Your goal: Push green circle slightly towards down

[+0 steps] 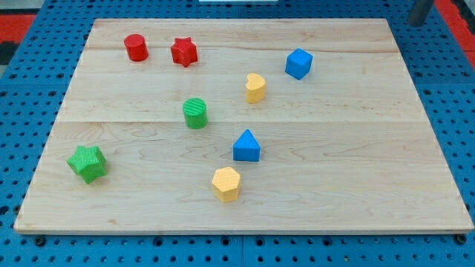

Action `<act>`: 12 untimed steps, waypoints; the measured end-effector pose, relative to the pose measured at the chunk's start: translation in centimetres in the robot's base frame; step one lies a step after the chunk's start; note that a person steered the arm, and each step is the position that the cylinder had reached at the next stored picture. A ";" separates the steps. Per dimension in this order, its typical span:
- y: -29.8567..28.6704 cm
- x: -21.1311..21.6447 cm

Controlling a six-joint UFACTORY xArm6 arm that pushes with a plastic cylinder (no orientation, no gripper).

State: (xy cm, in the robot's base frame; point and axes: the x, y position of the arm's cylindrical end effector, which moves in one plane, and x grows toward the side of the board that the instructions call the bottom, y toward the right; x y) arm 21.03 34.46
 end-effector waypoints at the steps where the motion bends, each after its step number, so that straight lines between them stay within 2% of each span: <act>1: 0.0 0.6; 2: -0.8 5.6; 3: -3.7 12.3; 4: -8.0 15.7; 5: -9.0 25.1; 6: -11.4 36.7; 7: -20.1 40.6; 8: -34.4 39.8; 9: -44.8 37.3; 10: -41.8 34.7; 12: -42.8 25.9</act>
State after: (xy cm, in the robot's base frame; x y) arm 46.91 -8.38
